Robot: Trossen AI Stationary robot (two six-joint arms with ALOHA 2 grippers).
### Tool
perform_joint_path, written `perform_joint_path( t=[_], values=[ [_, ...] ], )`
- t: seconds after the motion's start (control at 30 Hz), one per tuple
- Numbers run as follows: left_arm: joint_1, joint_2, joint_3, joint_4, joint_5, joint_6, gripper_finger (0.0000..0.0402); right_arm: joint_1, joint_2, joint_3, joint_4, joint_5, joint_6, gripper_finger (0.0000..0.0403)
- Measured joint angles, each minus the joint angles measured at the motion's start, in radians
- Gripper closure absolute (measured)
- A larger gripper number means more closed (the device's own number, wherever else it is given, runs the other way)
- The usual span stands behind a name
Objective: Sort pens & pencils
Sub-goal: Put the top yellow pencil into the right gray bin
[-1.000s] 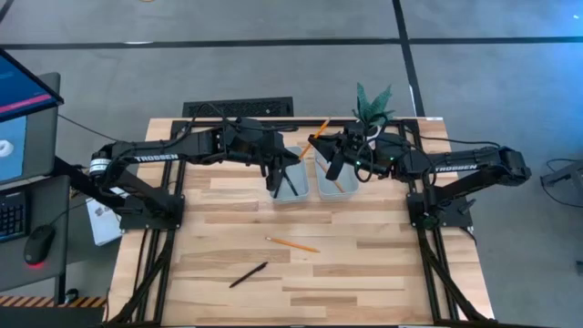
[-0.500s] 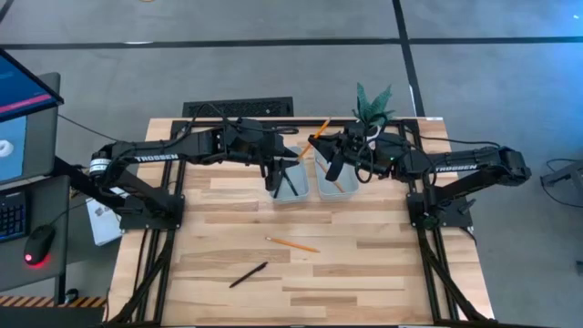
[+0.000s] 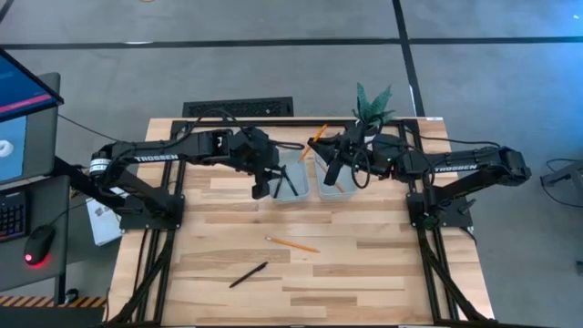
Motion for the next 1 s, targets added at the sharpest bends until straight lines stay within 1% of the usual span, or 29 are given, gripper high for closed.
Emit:
perform_joint_path(
  t=[0.1,0.23,0.4,0.53,0.77,1.0],
  values=[
    [0.000,0.000,0.000,-0.048,0.000,0.024,0.0308,0.000,0.000,0.000,-0.050,0.000,-0.127,0.0343],
    [0.000,0.000,0.000,-0.072,0.000,0.026,0.0308,0.007,0.000,0.000,-0.125,0.000,-0.283,0.0343],
    [0.000,0.000,0.000,-0.088,0.000,0.027,0.0308,0.008,-0.008,0.000,-0.268,0.004,-0.491,0.0342],
    [0.000,0.000,0.000,-0.115,-0.001,0.027,0.0308,0.008,-0.013,0.000,-0.397,0.083,-0.652,0.0342],
    [0.000,0.000,0.000,-0.127,-0.001,0.029,0.0308,0.008,-0.027,-0.001,-0.604,0.232,-1.019,0.0342],
    [0.000,0.000,0.000,-0.125,-0.002,0.022,0.0308,0.006,-0.029,0.000,-0.748,0.240,-1.258,0.0342]
  ],
)
